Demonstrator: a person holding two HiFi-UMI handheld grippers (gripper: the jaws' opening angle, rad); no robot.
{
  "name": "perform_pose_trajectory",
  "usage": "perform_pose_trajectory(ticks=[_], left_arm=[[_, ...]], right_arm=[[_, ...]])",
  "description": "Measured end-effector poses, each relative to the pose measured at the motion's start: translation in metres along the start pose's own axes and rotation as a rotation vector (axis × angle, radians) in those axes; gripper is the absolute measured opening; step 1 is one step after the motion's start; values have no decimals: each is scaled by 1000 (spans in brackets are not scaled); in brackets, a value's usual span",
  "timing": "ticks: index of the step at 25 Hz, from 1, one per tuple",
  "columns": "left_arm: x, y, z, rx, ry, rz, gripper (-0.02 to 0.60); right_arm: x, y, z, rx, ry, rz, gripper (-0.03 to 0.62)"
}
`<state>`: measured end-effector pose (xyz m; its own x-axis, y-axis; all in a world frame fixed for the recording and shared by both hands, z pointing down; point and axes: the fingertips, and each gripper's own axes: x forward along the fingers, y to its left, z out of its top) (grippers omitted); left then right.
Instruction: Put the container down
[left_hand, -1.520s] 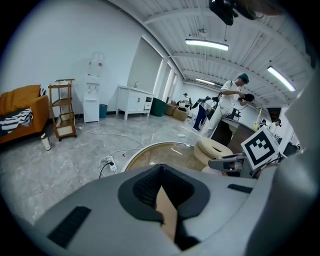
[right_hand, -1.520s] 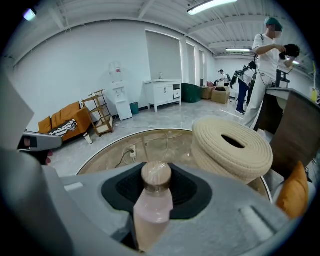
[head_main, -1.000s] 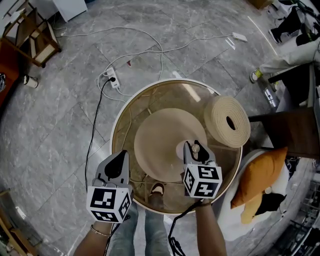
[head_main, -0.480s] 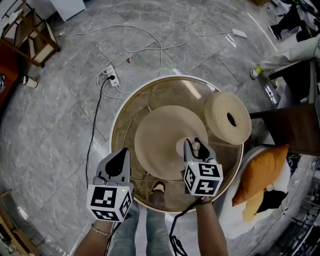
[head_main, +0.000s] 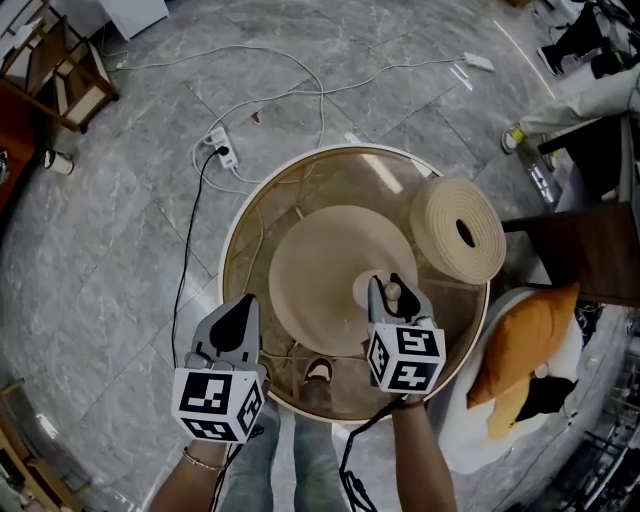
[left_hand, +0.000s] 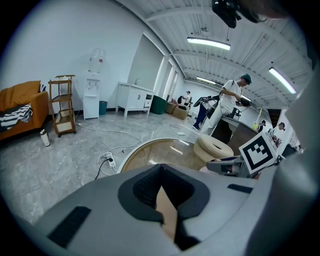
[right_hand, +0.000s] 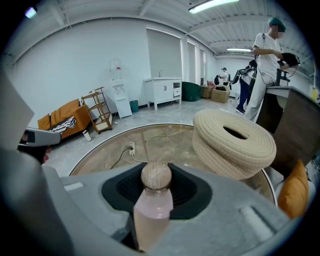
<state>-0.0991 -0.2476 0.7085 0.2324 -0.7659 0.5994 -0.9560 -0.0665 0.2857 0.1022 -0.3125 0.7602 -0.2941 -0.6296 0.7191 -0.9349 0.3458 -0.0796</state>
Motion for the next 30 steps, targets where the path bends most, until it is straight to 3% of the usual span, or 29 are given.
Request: perform_pose_trajectory(ticks=[30], left_arm=[[-9,2,-14,-5,11,3,-3]], right_arm=[[-2,4,-5,-55,-39,-42,132]])
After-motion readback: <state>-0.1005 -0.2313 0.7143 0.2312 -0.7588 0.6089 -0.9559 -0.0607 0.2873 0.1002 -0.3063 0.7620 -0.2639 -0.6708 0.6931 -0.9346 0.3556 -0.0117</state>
